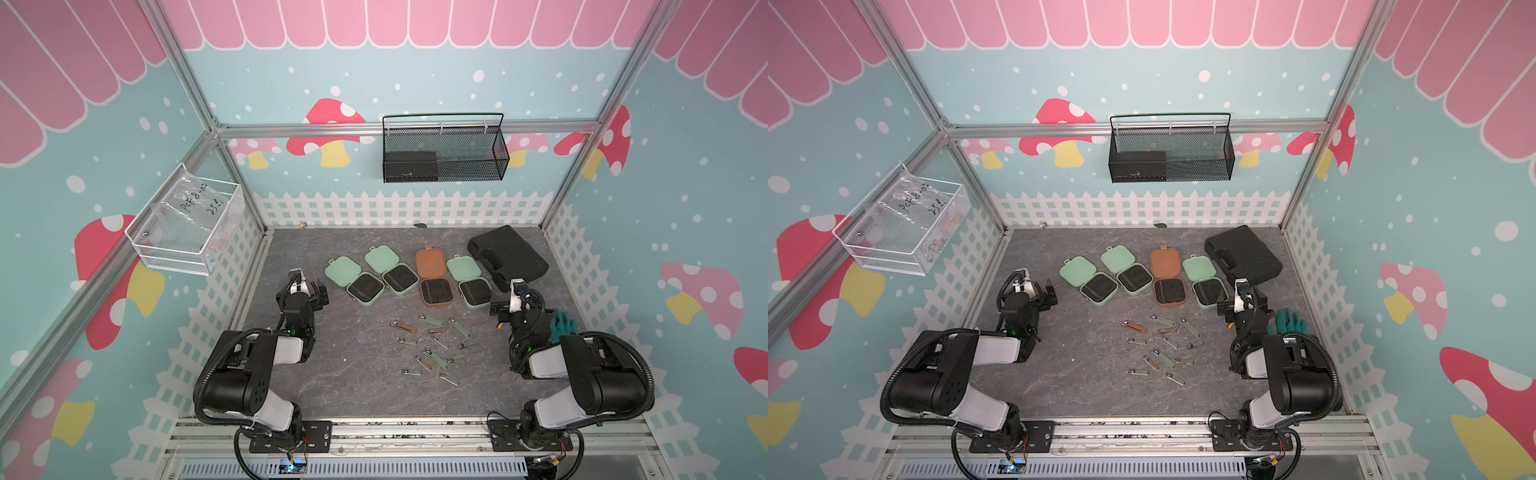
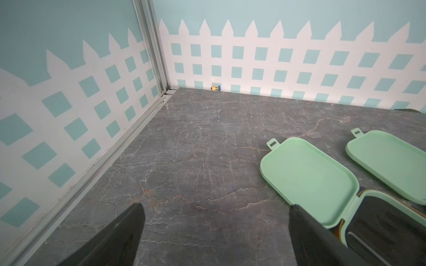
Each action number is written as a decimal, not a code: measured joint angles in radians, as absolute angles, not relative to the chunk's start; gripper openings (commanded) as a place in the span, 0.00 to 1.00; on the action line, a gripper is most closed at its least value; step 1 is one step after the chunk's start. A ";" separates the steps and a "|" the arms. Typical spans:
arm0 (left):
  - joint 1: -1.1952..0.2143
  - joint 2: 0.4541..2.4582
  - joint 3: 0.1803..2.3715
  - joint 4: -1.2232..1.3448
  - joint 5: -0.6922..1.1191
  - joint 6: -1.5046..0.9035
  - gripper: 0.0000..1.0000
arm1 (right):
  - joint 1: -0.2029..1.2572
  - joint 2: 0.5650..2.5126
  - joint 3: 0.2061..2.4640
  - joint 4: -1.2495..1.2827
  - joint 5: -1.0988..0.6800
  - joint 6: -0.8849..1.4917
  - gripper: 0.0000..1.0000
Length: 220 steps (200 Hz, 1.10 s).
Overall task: Organize nail clipper sets
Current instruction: Pick up the storage box at the center of the board.
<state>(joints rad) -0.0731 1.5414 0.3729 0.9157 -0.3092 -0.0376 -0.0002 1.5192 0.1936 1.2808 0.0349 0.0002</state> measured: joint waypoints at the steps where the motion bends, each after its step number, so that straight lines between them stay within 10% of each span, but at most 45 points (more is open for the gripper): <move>1: -0.073 1.541 0.373 0.915 -0.309 -0.038 1.00 | 0.000 1.519 0.194 1.281 0.035 0.000 1.00; 220: -0.072 1.541 0.373 0.909 -0.294 -0.038 1.00 | -0.001 1.519 0.194 1.281 0.033 0.001 0.99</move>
